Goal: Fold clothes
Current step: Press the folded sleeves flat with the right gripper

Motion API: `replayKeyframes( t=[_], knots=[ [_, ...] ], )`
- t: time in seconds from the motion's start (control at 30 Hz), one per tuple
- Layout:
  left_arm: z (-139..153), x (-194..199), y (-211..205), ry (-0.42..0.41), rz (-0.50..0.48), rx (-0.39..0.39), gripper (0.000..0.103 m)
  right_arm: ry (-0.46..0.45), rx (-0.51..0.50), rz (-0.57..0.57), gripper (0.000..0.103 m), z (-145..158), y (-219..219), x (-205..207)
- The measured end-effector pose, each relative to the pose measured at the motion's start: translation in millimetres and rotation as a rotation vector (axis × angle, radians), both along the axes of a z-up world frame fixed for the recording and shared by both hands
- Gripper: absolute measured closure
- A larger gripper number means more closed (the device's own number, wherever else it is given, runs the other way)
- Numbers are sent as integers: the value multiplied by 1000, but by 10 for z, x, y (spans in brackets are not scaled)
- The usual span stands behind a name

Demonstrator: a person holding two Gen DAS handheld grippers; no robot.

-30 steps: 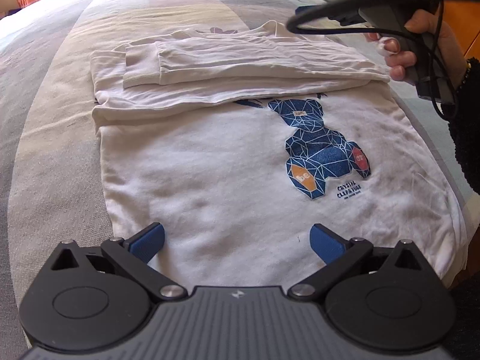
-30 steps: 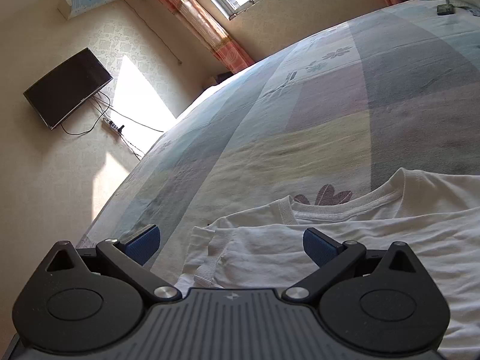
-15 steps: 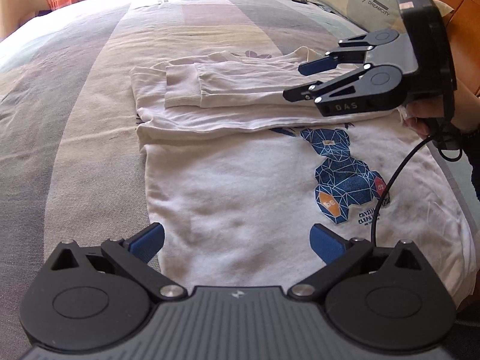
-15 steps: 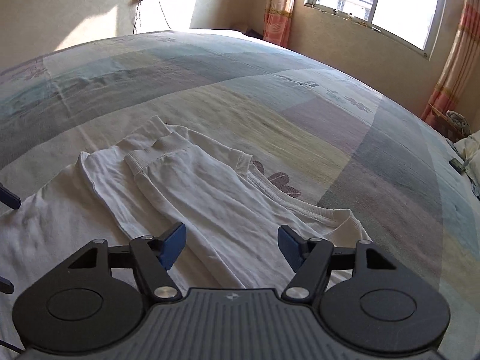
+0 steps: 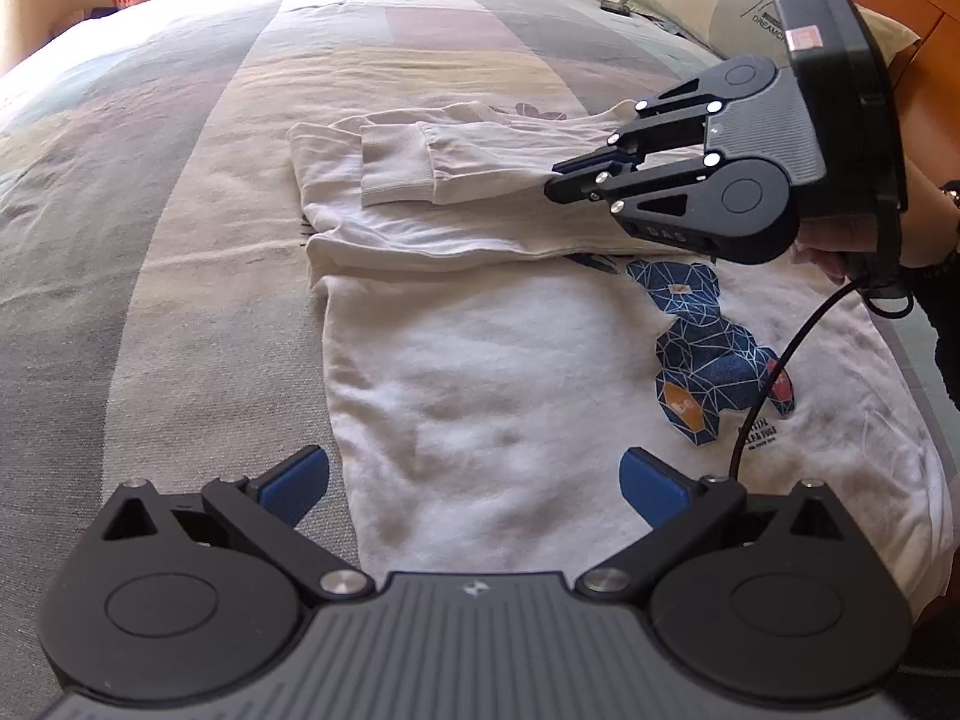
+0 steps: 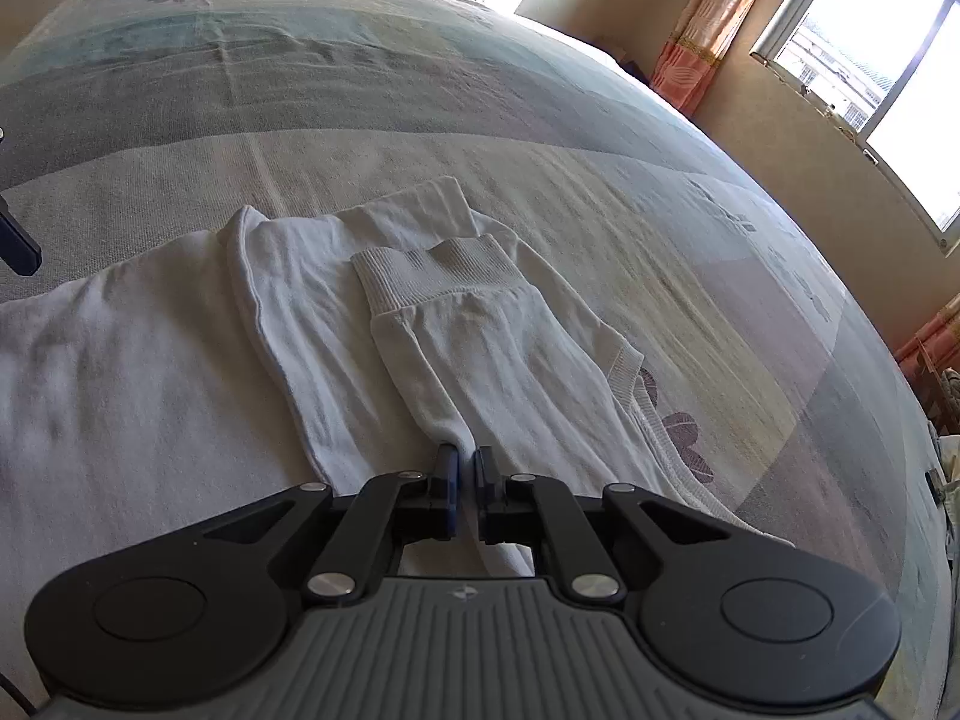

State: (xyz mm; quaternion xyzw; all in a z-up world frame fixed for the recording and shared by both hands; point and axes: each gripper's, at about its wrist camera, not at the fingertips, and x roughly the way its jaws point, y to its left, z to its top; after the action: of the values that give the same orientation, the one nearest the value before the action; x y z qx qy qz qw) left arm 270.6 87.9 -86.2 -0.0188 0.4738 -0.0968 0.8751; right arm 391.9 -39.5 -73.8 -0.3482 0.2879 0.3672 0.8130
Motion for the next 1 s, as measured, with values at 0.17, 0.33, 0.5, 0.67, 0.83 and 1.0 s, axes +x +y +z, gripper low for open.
replayKeyframes(
  t=[0.17, 0.33, 0.5, 0.67, 0.83, 1.0],
  knots=[
    [4, 5, 9, 0, -1, -4, 1, 27, 28, 28, 94, 112, -46, -129],
    [24, -21, 30, -2, -2, -3, 1, 77, 17, 39, 89, 36, -9, -131],
    [32, -36, 89, -5, 21, 1, 1, 86, 160, 16, 66, 285, -13, -57],
    [38, -55, 154, -6, 49, 10, 1, 112, 203, -122, 65, 159, 134, 281],
    [63, -72, 190, 0, 74, 27, 1, 246, 252, -172, 65, -32, 178, 396],
    [94, 10, 52, -5, 54, 33, 1, 190, 337, -301, 52, 276, -530, 247]
  ],
)
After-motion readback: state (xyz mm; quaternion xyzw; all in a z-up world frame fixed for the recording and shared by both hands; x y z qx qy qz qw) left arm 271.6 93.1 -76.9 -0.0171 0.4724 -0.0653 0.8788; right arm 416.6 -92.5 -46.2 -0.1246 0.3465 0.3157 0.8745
